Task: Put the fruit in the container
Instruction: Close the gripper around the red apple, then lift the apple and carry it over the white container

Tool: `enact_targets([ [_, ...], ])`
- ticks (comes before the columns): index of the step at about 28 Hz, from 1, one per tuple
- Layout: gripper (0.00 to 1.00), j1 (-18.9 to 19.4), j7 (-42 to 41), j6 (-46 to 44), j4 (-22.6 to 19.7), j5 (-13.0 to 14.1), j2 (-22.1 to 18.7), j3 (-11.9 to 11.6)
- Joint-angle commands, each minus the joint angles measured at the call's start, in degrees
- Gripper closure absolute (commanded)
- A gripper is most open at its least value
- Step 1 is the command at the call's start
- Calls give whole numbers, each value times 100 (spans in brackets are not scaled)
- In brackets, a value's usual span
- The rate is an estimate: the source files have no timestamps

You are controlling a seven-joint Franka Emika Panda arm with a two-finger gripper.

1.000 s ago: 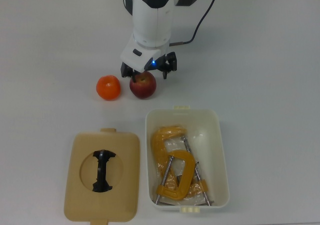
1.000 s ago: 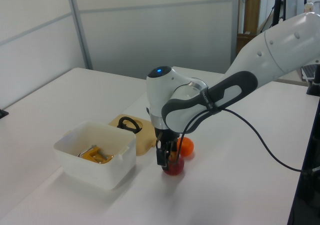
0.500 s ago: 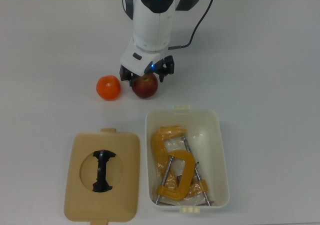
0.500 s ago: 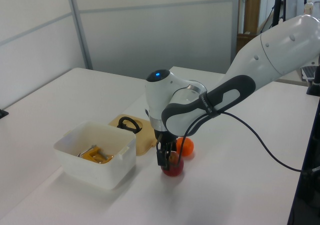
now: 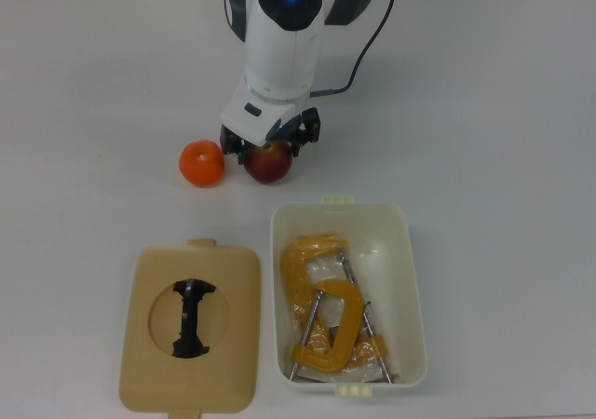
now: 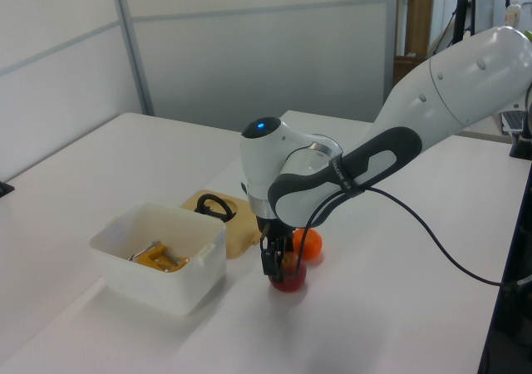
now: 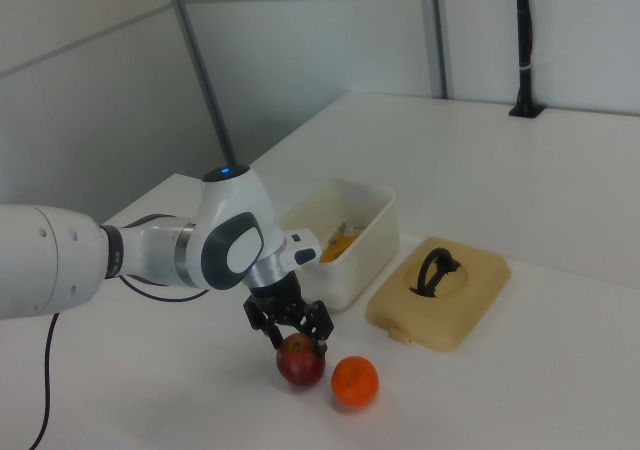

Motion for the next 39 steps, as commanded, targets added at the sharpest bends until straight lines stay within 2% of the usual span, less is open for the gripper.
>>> enact_targets([
  [1, 61, 45, -190, -131, -3, -110, 0, -31],
  [3, 78, 36, -243, -193, 6, -110, -9, -31],
  [4, 92, 36, -260, -245, 32, -102, -26, -31],
  [6, 100, 36, -243, -298, 49, -67, -53, -31],
  [9, 100, 36, -234, -456, 181, -5, -114, -31],
  [12, 100, 18, -243, -1088, 655, 118, -123, -22],
  [15, 100, 1, -234, -1379, 1076, 433, -167, -31],
  [20, 100, -52, -181, -1380, 1779, 838, -132, -48],
  [24, 100, -96, -164, -1309, 2114, 979, -62, -49],
  [26, 100, -87, -164, -1082, 2422, 1067, 87, -49],
  [29, 100, -87, -68, -485, 2449, 1111, 158, -14],
  [32, 98, -35, 266, 420, 2423, 1050, 395, 22],
  [34, 92, -26, 407, 729, 2431, 1006, 527, 74],
  [36, 54, 1, 539, 958, 2440, 822, 694, 92],
  [37, 41, 18, 600, 993, 2449, 760, 729, 101],
  [39, 24, 53, 732, 1002, 2440, 646, 764, 101],
])
